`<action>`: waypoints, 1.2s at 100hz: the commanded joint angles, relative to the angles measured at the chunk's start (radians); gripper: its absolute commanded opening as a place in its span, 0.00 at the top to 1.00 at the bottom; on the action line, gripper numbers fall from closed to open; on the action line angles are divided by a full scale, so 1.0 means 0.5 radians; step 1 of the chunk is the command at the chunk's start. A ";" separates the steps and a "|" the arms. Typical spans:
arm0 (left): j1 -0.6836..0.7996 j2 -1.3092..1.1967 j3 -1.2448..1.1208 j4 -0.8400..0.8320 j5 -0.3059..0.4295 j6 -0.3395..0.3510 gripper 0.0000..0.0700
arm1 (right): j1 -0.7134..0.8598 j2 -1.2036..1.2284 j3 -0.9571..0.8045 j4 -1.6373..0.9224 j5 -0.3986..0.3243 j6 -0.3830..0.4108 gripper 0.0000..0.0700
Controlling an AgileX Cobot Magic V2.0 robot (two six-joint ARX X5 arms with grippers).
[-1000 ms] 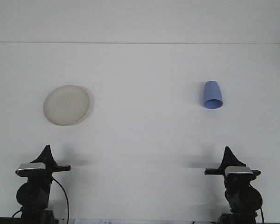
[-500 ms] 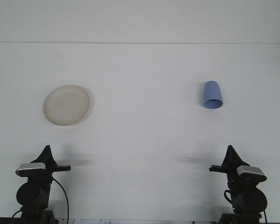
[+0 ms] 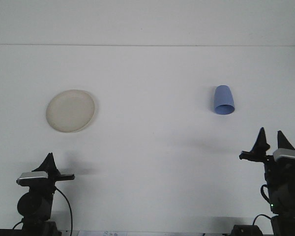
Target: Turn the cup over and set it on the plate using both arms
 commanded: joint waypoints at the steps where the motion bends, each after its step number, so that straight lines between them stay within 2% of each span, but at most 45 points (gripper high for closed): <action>1: 0.004 -0.001 -0.035 0.025 -0.009 0.014 0.98 | 0.012 0.060 0.008 0.002 0.002 -0.065 0.13; 31: 0.004 -0.001 -0.035 0.025 -0.009 0.014 0.98 | 0.027 0.453 -0.011 0.304 -0.027 -0.339 0.13; 52: 0.004 -0.001 -0.035 0.026 -0.009 0.014 0.98 | -0.007 0.776 -0.162 0.699 -0.249 -0.472 0.13; 76: 0.004 -0.001 -0.035 0.026 -0.009 0.014 0.98 | -0.120 1.133 -0.455 1.284 -0.278 -0.422 0.13; 97: 0.004 -0.001 -0.035 0.026 -0.009 0.014 0.98 | -0.218 1.589 -0.460 1.653 -0.379 -0.302 0.13; 120: 0.004 -0.001 -0.035 0.026 -0.009 0.014 0.98 | -0.238 1.992 -0.449 2.019 -0.380 -0.267 0.18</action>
